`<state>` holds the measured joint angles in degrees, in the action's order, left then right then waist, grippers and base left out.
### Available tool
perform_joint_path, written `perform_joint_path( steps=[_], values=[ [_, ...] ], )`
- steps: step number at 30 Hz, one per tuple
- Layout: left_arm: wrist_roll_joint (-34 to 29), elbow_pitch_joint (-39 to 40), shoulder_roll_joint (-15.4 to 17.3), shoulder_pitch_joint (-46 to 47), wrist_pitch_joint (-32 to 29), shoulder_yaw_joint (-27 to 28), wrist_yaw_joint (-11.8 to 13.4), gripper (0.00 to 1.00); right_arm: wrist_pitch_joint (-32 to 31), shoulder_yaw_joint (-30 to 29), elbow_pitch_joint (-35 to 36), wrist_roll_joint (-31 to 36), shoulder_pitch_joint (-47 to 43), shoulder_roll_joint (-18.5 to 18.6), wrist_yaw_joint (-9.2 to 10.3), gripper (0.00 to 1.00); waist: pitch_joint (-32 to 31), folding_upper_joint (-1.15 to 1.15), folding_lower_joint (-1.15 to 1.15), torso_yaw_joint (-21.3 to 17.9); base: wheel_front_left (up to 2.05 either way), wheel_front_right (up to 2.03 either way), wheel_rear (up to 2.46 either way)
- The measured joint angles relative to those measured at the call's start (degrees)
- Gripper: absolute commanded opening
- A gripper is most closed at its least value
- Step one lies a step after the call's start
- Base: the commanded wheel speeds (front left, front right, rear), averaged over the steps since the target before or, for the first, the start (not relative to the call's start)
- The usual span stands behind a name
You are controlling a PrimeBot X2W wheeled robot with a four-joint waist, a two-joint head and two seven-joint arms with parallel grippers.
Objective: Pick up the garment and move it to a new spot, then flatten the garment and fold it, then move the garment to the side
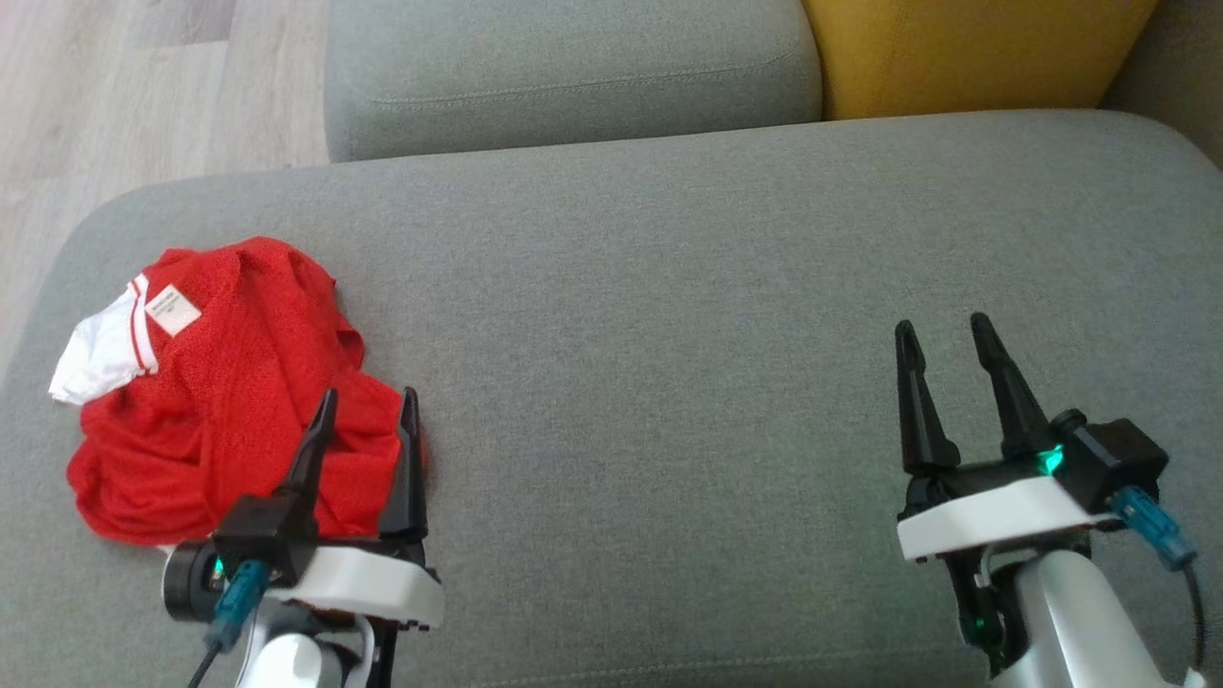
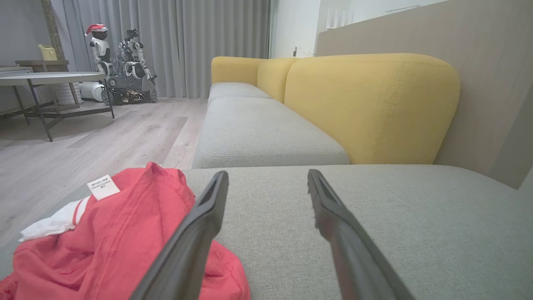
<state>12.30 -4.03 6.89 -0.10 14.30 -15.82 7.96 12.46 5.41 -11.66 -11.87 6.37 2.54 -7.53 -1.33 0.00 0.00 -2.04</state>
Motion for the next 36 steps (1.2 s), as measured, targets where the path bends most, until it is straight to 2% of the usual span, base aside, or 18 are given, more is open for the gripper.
perform_joint_path(
  steps=[8,14,19,25,36],
  values=[
    [-2.4,-2.0,-2.3,0.0,0.0,3.5,-3.5,1.00,-0.5,0.0,-1.8,-0.1,0.0,0.0,0.00,1.00,-0.2,0.00,0.00,-0.4,0.00,0.00,0.00],
    [-3.3,-2.2,-3.2,0.0,0.0,4.8,-4.8,1.00,-0.5,0.0,-1.9,0.5,0.0,0.0,0.00,1.00,-0.3,0.00,0.00,-0.3,0.00,0.00,0.00],
    [-4.2,-2.6,-3.6,0.0,0.0,5.9,-5.4,1.00,-0.5,1.6,-1.8,0.9,0.0,0.0,0.00,1.00,-0.3,0.00,0.00,1.3,0.00,0.00,0.00],
    [-5.1,-2.7,-3.8,0.0,0.0,7.6,-5.1,1.00,-0.6,4.1,-1.7,0.9,0.0,0.0,0.00,1.00,-0.5,0.00,0.00,5.0,0.00,0.00,0.00],
    [-5.7,-1.8,-4.0,-1.5,0.2,10.3,-4.4,1.00,-1.4,7.8,-1.8,0.7,-0.1,0.1,0.00,1.00,-1.1,0.00,0.00,15.6,0.00,0.00,0.00]
  ],
)
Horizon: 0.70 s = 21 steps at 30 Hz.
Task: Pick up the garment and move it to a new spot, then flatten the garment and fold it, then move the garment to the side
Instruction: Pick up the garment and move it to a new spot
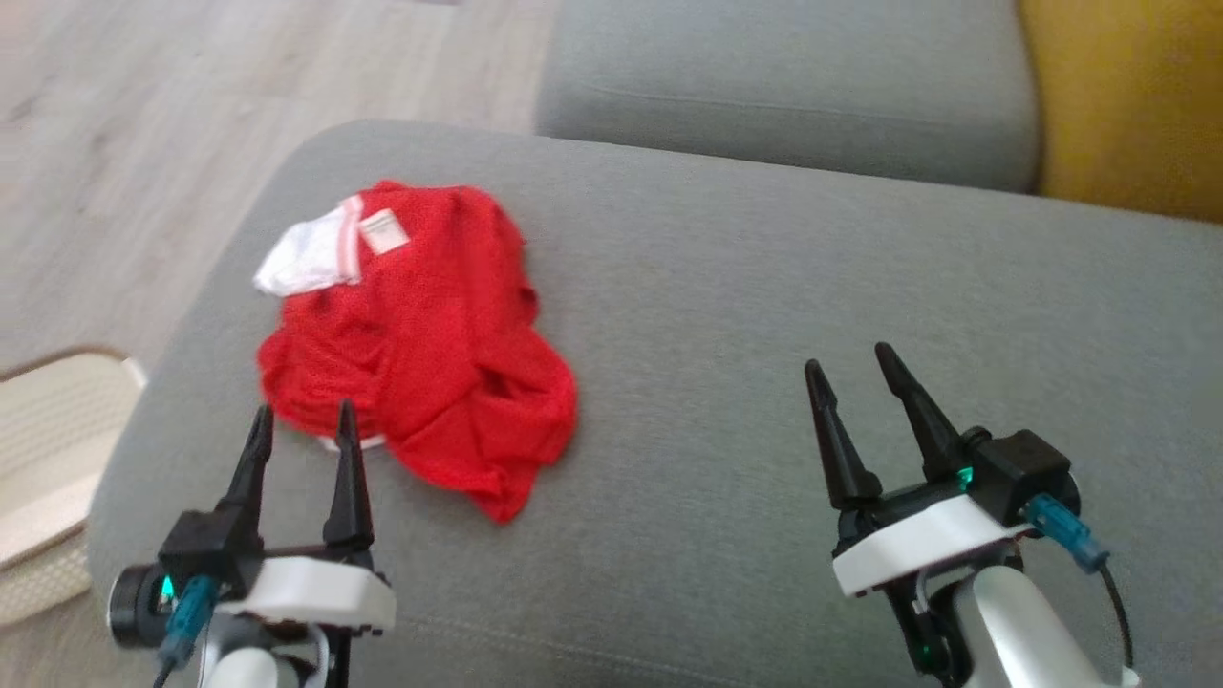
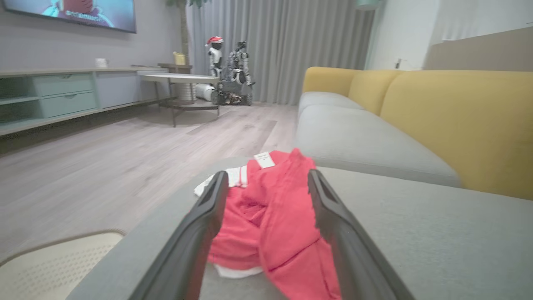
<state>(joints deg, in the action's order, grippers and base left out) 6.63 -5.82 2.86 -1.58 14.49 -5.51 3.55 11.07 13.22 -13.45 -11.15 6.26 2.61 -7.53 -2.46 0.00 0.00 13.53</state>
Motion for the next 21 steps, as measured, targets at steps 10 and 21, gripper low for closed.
perform_joint_path(
  steps=[10,21],
  values=[
    [-0.1,0.3,0.0,-1.9,0.1,1.7,0.1,1.00,0.0,1.9,-0.7,-1.3,0.0,0.0,0.00,1.00,-0.6,0.00,0.00,6.3,0.00,0.00,0.00],
    [-0.4,1.5,0.0,-1.8,0.1,3.5,0.1,1.00,0.1,2.4,-1.3,-1.5,0.0,0.0,0.00,1.00,-0.1,0.00,0.00,4.7,0.00,0.00,0.00]
  ],
)
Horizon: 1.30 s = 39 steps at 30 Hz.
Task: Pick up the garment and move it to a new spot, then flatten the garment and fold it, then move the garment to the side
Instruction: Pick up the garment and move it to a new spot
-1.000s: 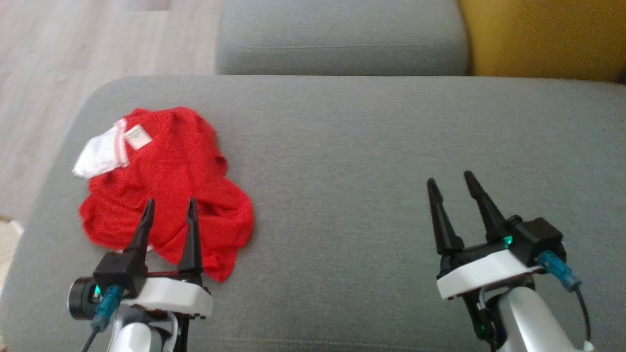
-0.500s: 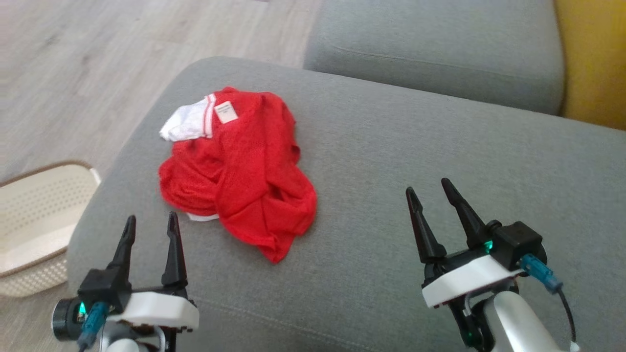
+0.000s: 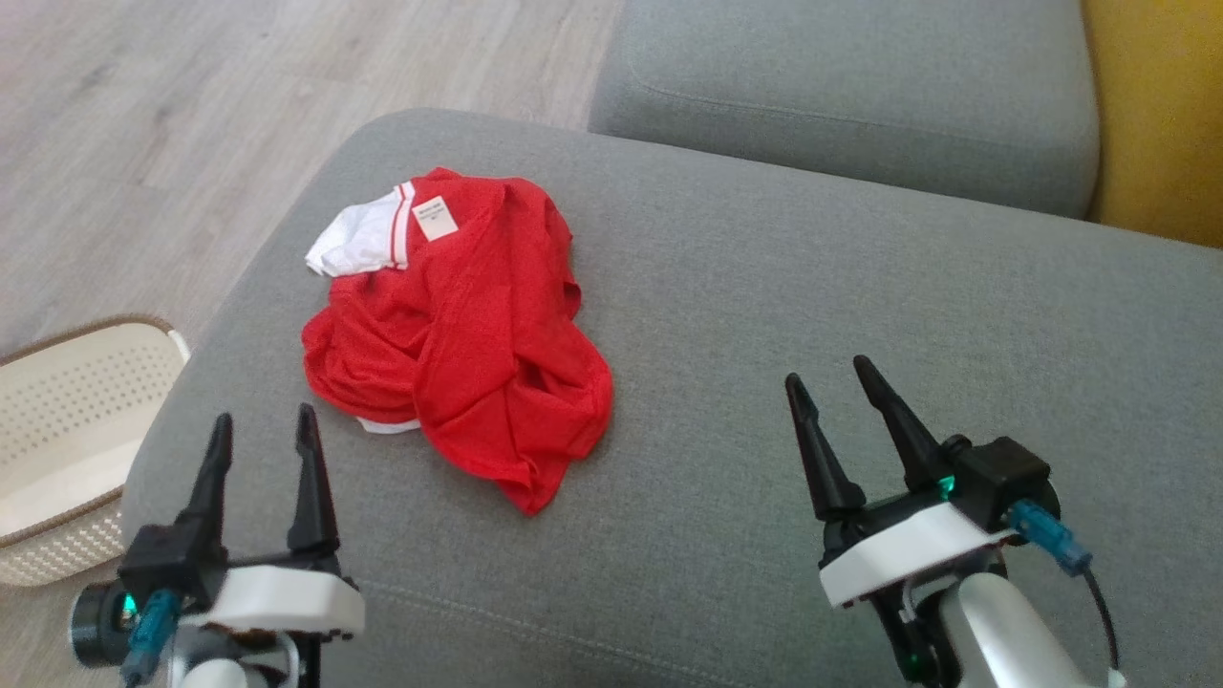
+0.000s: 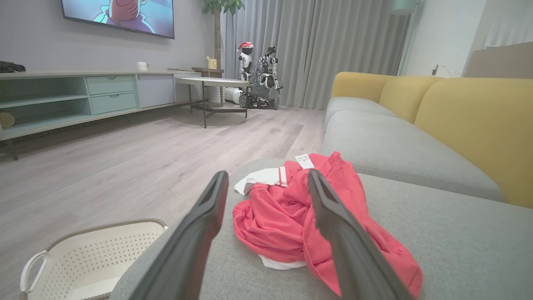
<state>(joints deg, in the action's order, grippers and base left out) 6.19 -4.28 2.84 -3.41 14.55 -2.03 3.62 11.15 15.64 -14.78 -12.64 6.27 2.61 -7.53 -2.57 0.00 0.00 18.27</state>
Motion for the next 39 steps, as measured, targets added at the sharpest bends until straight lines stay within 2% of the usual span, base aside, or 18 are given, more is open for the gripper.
perform_joint_path(
  steps=[6,13,19,23,31,35,36,37,39],
  values=[
    [-0.9,-0.3,0.2,0.9,0.0,1.7,-0.2,1.00,-0.1,-2.2,1.3,-0.4,0.0,0.0,0.00,1.00,1.9,0.00,0.00,-1.1,0.00,0.00,0.00],
    [1.5,-9.1,2.6,11.6,0.0,3.6,-4.4,1.00,-1.6,-7.1,7.1,1.6,0.4,0.0,0.00,1.00,7.9,0.00,0.00,-2.6,0.00,0.00,0.00],
    [4.1,-20.3,6.8,24.3,-6.0,3.8,-8.6,1.00,-4.0,-10.7,13.5,4.3,2.3,0.0,0.00,1.00,13.9,0.00,0.00,-4.2,0.00,0.00,0.00],
    [6.8,-28.4,9.9,33.6,-11.1,1.1,-10.6,1.00,-5.7,-11.4,17.4,5.8,3.9,0.0,0.00,1.00,18.2,0.00,0.00,-5.9,0.00,0.00,0.00],
    [12.4,-37.3,14.5,41.0,-15.0,-10.6,-11.2,1.00,-6.4,-11.1,19.7,6.1,5.3,0.1,0.00,1.00,23.1,0.00,-0.01,-9.0,0.00,0.00,0.00],
    [14.9,-41.4,16.3,43.4,-15.0,-14.3,-11.2,1.00,-6.4,-10.6,19.9,6.1,5.8,0.1,0.00,1.00,24.9,0.00,0.00,-10.4,0.00,0.00,0.00],
    [15.8,-42.4,16.4,44.0,-15.0,-14.9,-11.2,0.27,-6.4,-10.6,19.9,6.1,6.1,0.1,0.00,1.00,25.1,0.00,0.00,-10.7,0.00,0.00,0.00],
    [16.5,-43.0,16.6,44.5,-14.9,-15.6,-11.2,0.00,-6.3,-10.7,19.9,6.2,6.1,0.1,0.00,1.00,25.2,0.00,0.00,-11.0,0.00,0.00,0.00],
    [18.0,-44.9,16.6,45.6,-12.4,-16.5,-11.2,0.00,-6.0,-10.7,19.2,6.2,6.1,0.1,0.00,1.00,24.8,0.00,0.00,-11.5,0.00,0.00,0.00]
  ],
)
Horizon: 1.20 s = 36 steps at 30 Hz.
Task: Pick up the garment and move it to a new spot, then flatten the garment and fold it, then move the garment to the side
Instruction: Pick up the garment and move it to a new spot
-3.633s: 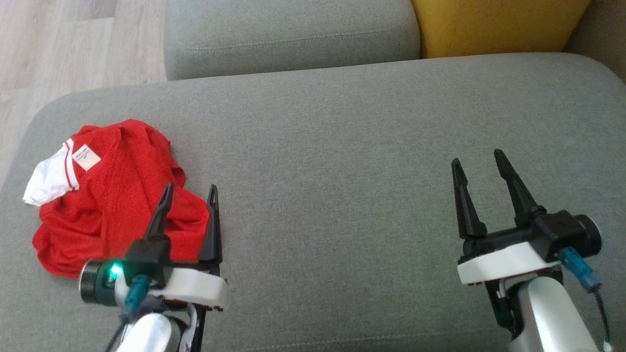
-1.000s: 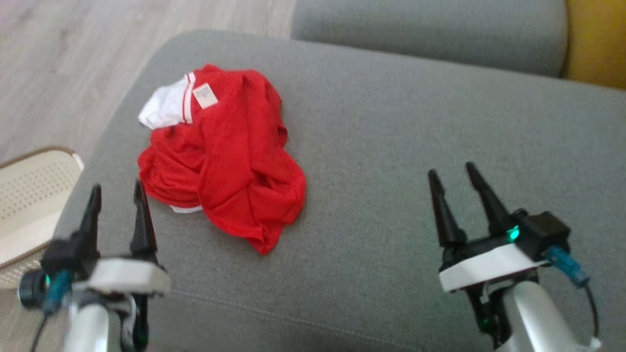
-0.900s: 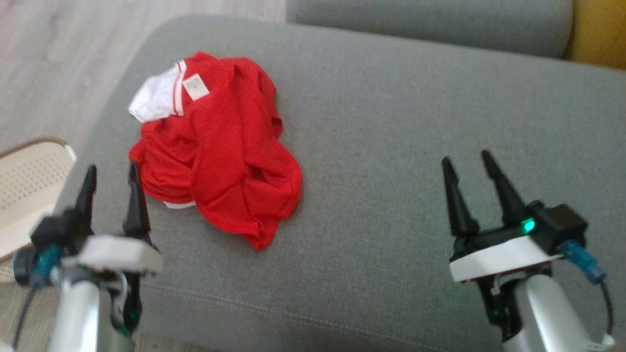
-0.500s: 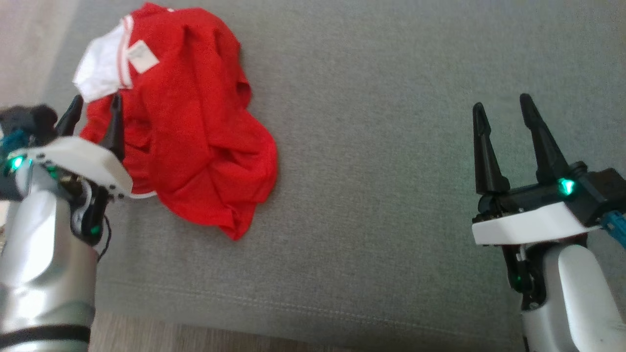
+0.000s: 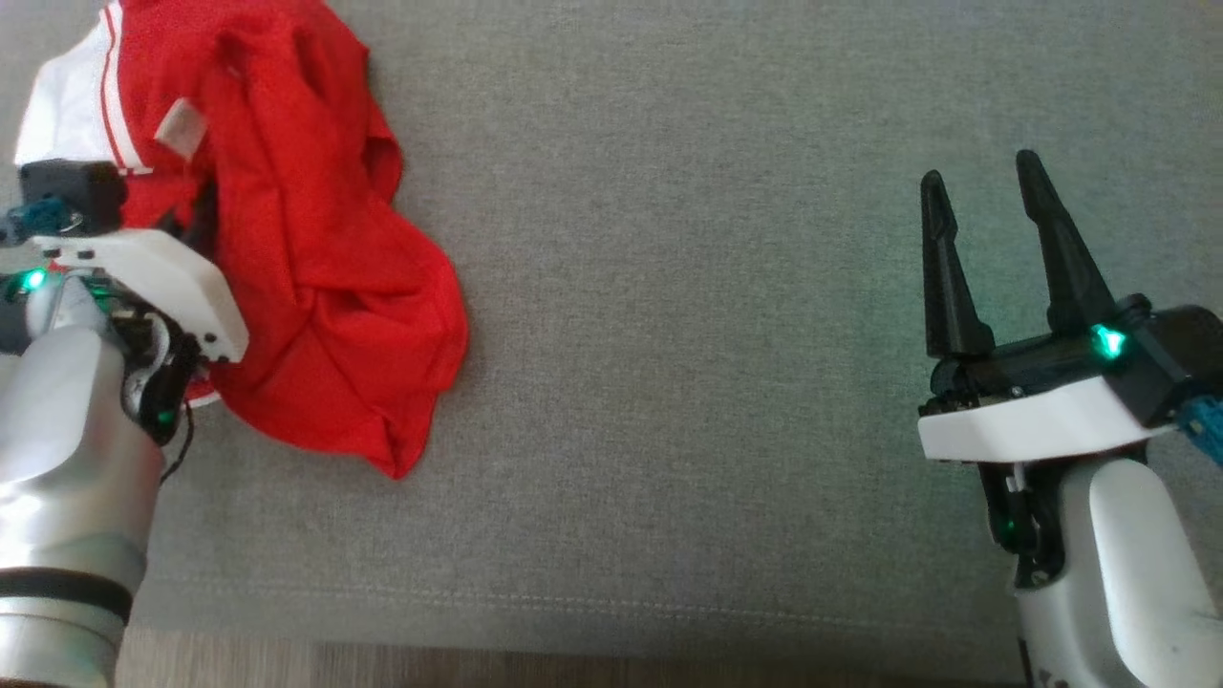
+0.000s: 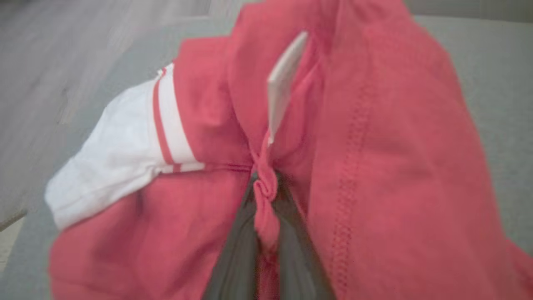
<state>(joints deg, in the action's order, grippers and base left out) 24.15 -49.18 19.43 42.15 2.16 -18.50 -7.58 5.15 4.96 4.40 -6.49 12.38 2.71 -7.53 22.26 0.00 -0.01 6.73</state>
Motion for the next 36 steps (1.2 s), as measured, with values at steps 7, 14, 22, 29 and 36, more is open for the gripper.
perform_joint_path(
  steps=[7,14,22,29,36],
  values=[
    [0.3,-1.4,0.3,0.6,9.6,0.5,0.0,0.00,1.8,0.4,-2.7,-1.1,-0.1,0.0,0.00,1.00,-3.9,0.00,0.00,-0.2,0.00,0.00,0.00],
    [0.3,6.5,0.2,0.6,12.1,2.4,1.7,0.00,3.4,1.3,-5.8,-3.2,-1.2,0.0,0.00,1.00,-9.6,0.00,0.00,-0.4,0.00,0.00,0.00],
    [0.3,18.7,-0.9,-2.4,11.8,2.6,3.7,0.00,4.5,2.3,-8.5,-5.1,-3.5,0.0,0.00,1.00,-14.9,-0.01,0.01,-1.3,0.00,0.00,0.00],
    [0.3,29.1,-4.5,-4.3,5.1,-0.1,7.4,0.00,5.3,2.4,-8.9,-5.5,-3.5,0.0,0.00,1.00,-16.1,-0.01,0.01,-4.5,0.00,0.00,0.00],
    [0.1,33.1,-10.4,-2.3,1.9,-4.3,9.2,0.00,5.8,1.7,-7.9,-5.3,-0.6,0.0,0.00,1.00,-13.9,0.00,0.01,-8.6,0.00,0.00,0.00]
  ],
)
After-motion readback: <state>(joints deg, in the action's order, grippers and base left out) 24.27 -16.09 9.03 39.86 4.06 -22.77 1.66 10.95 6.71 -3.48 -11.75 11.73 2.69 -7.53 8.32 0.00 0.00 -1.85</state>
